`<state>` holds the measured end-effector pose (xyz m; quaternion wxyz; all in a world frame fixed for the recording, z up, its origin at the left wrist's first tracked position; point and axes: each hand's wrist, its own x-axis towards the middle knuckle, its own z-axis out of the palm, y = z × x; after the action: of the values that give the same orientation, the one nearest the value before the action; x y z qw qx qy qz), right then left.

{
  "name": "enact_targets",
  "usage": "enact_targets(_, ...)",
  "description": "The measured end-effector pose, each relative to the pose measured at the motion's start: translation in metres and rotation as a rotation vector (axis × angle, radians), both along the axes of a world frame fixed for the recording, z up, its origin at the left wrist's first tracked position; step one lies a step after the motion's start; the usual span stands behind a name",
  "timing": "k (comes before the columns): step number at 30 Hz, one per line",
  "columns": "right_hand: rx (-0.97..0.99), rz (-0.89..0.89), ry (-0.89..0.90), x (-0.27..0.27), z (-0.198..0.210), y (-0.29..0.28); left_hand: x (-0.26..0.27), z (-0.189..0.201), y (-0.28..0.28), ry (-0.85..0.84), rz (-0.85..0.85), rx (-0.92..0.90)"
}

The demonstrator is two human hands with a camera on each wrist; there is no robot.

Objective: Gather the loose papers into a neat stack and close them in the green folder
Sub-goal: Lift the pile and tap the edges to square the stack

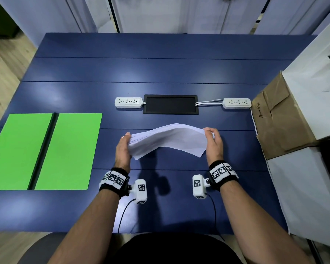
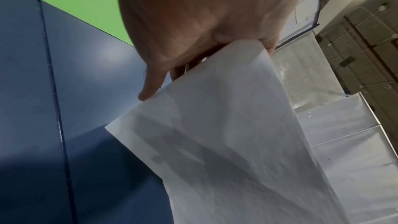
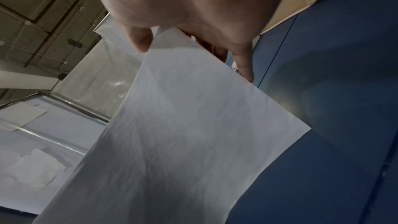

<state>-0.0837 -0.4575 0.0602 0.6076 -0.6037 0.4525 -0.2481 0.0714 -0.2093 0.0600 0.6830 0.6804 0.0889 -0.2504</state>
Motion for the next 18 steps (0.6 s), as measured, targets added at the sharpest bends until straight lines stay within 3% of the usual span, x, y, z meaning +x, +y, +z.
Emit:
enact_targets(3,0.024,0.007,-0.033,-0.001,0.004,-0.001,-0.001,0.003,0.003,-0.048,-0.042,-0.017)
enact_targets(7,0.007,0.101,-0.053,-0.009,0.004,-0.002,-0.006,0.001,0.014,-0.233,-0.185,-0.037)
enact_targets(11,0.038,0.207,-0.031,-0.017,-0.004,-0.005,-0.004,-0.007,0.021,-0.286,-0.262,0.044)
enact_targets(14,0.027,0.206,0.001,-0.018,-0.009,-0.004,-0.001,-0.014,0.020,-0.316,-0.228,0.114)
enact_targets(18,0.044,0.214,0.007,-0.015,-0.014,-0.002,0.004,-0.014,0.014,-0.251,-0.152,0.048)
